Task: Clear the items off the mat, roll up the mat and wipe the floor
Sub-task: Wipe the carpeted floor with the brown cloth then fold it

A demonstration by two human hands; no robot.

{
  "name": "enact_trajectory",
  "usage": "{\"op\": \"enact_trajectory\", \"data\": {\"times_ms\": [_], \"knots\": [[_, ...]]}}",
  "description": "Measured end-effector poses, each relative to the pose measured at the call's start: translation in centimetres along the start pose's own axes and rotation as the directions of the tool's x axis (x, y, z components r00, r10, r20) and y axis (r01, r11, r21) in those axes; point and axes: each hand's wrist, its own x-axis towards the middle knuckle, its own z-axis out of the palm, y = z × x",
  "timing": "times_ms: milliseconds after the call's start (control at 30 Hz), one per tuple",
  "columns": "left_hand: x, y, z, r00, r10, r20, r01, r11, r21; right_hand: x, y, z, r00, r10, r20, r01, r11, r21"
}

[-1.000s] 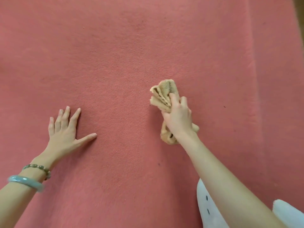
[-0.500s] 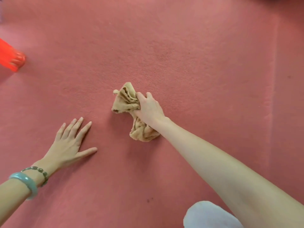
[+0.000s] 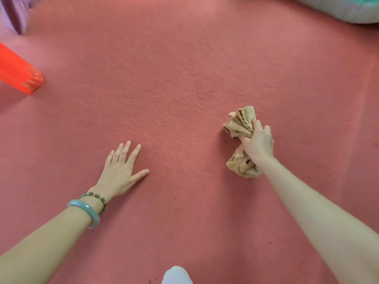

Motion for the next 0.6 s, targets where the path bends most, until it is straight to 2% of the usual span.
{"op": "enact_trajectory", "data": {"times_ms": [100,200,300,367,400,467,600], "knots": [[0.4,1.5,-1.2,0.988,-0.099,0.117,0.093,0.994,0.056,-1.4,-4.3,3.3,1.0,0.006,0.011,-0.007,0.996,0.094],[0.9,2.2,-2.2,0.963,-0.143,0.228,0.136,0.99,0.046,-3.0,-9.6,5.7,0.984,-0.127,0.123,0.104,0.978,0.182],[1.1,2.5,-2.3,0.955,-0.161,0.249,0.158,0.987,0.033,-3.8,-13.5,6.8,0.898,-0.321,0.3,0.257,0.938,0.233],[0.7,2.3,-1.8,0.959,-0.16,0.233,0.158,0.987,0.027,-3.4,-14.2,6.7,0.837,-0.409,0.362,0.365,0.912,0.188],[0.6,2.0,-1.4,0.969,-0.144,0.199,0.141,0.99,0.033,-2.6,-13.9,6.4,0.829,-0.425,0.364,0.393,0.905,0.162],[0.5,1.2,-1.0,0.992,-0.063,0.106,0.055,0.996,0.073,-0.5,-12.3,5.3,0.858,-0.402,0.321,0.385,0.916,0.115],[1.7,-1.8,-1.4,0.977,0.121,0.177,-0.149,0.977,0.152,4.0,-7.7,2.2,0.975,-0.181,0.128,0.176,0.983,0.049]]}}
